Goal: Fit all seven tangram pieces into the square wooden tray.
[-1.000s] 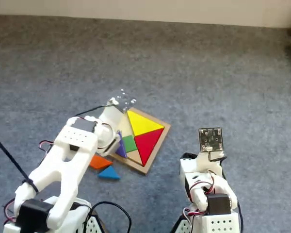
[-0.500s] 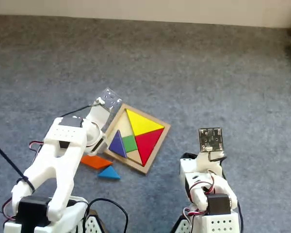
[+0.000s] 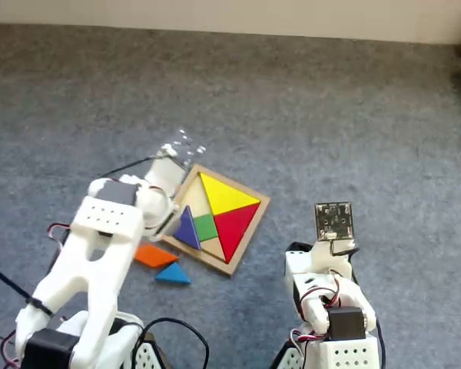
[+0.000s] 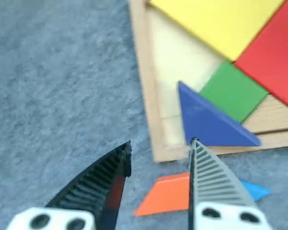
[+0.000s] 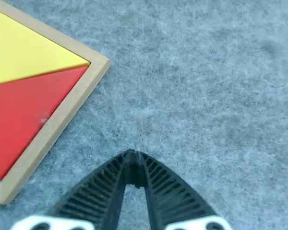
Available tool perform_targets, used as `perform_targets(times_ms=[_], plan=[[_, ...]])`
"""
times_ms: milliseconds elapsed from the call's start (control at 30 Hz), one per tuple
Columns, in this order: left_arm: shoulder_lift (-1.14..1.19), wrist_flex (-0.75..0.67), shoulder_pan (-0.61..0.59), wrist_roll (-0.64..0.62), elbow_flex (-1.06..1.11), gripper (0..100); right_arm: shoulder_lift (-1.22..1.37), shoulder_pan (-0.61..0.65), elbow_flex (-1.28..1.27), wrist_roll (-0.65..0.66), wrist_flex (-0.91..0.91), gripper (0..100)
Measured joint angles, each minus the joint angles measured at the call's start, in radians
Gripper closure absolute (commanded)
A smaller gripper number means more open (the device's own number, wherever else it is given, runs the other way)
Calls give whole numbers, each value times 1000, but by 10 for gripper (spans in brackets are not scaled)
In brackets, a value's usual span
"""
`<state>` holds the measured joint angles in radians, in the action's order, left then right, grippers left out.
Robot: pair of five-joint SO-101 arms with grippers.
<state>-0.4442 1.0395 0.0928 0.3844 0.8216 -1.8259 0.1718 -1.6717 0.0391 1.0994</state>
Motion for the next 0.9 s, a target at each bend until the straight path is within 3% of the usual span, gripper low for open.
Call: perform_targets(times_ms=[233, 433, 900], plan=[[-2, -98, 100, -48, 98, 795, 0, 0, 0, 0, 0, 993], [-2, -158, 97, -52, 138, 749, 0, 0, 0, 0, 0, 993], [66, -215, 32, -14, 161, 748, 0, 0, 0, 0, 0, 993]])
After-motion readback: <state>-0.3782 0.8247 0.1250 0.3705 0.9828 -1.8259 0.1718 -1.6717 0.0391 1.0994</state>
